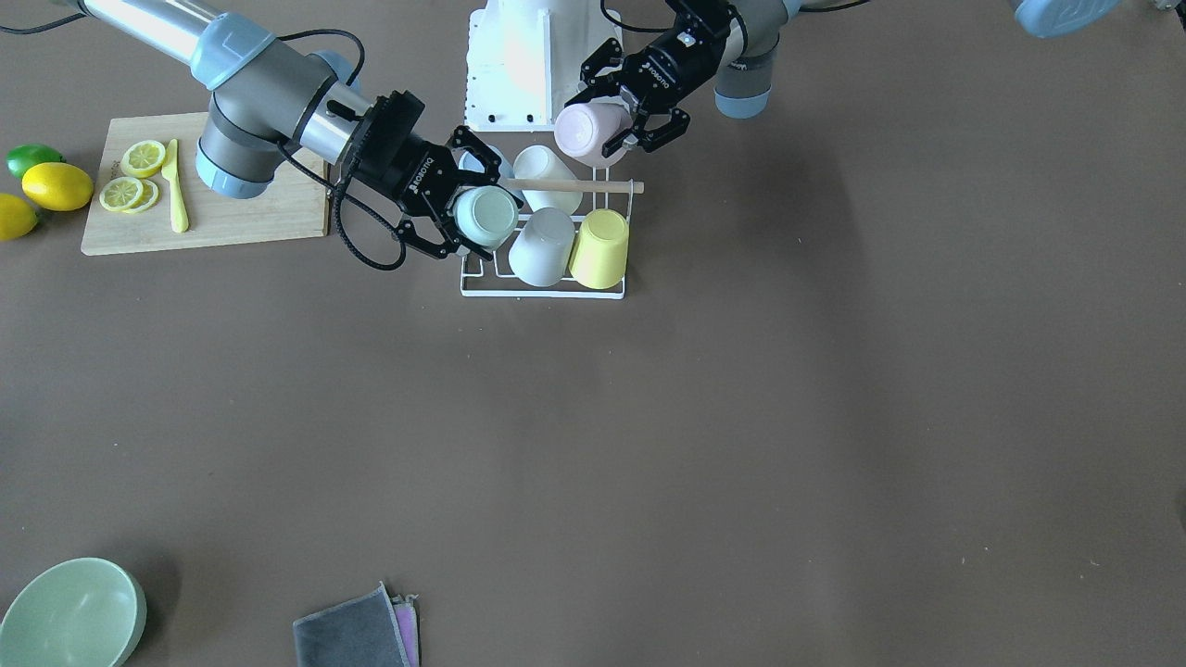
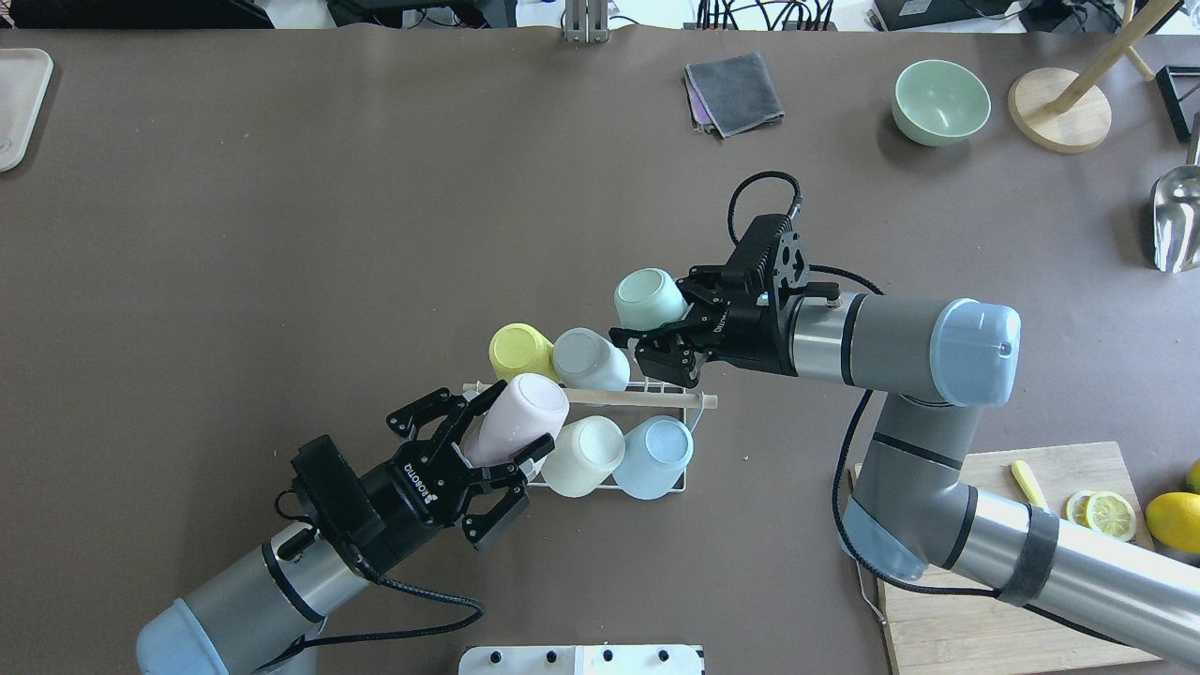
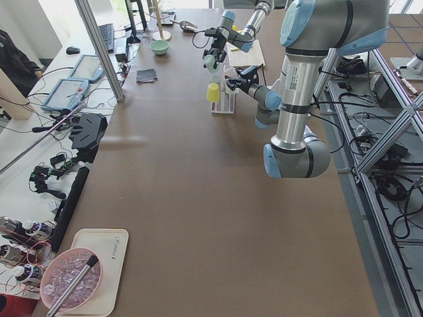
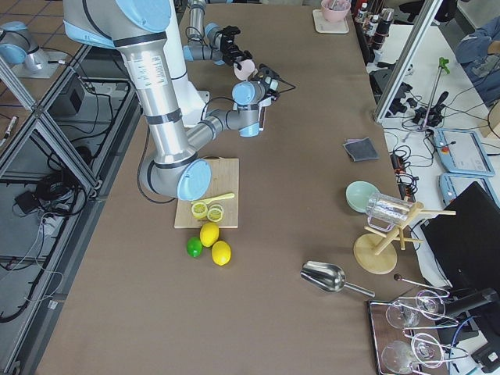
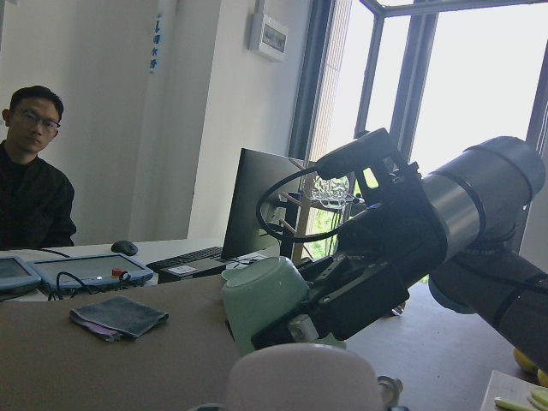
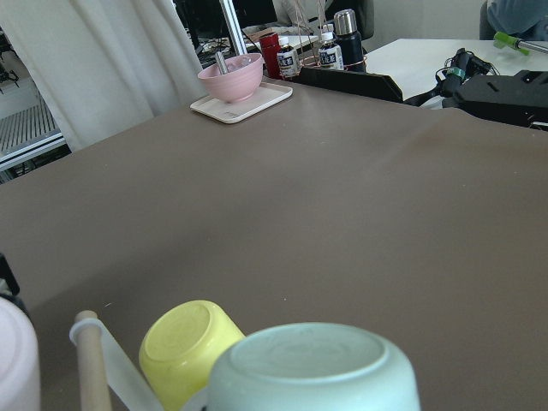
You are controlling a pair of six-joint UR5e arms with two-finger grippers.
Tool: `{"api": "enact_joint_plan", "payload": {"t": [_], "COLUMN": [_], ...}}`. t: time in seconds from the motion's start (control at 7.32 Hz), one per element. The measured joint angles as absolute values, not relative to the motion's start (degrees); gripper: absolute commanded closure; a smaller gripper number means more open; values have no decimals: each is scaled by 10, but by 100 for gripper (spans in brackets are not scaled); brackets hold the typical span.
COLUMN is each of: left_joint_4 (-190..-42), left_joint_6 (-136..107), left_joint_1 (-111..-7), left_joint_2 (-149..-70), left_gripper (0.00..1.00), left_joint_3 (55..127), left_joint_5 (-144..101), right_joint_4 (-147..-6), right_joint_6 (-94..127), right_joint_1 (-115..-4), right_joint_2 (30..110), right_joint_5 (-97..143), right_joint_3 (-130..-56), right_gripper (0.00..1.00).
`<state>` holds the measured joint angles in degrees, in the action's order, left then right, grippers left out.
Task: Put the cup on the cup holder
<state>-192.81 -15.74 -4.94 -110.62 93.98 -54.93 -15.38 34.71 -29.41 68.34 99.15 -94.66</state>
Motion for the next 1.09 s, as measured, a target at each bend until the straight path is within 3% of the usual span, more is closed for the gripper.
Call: {"api": "enact_joint_plan", "payload": {"t": [0.27, 0.41, 0.96, 1.09], "left_joint_4": [-1928, -1927, -1928, -1928], "left_joint_6": [-157, -157, -157, -157], "left_joint_1": [-53, -54, -56, -56], "left_joint_2": [-1108, -1108, -1108, -1108], "left_gripper": [100, 100, 100, 81], "left_joint_3": [940, 940, 926, 922], "left_joint_5": [-549, -549, -549, -549], "right_joint_4": [-154, -152, -121, -120], "right_joint_6": [347, 348, 355, 355], "right_joint_1": [-293, -292, -283, -282], "right_joint_2": [682, 682, 684, 685], "right_joint_5": [989, 986, 979, 978], "right_joint_3": [-946, -945, -940, -937], "right_gripper": [100, 1, 0, 0]}}
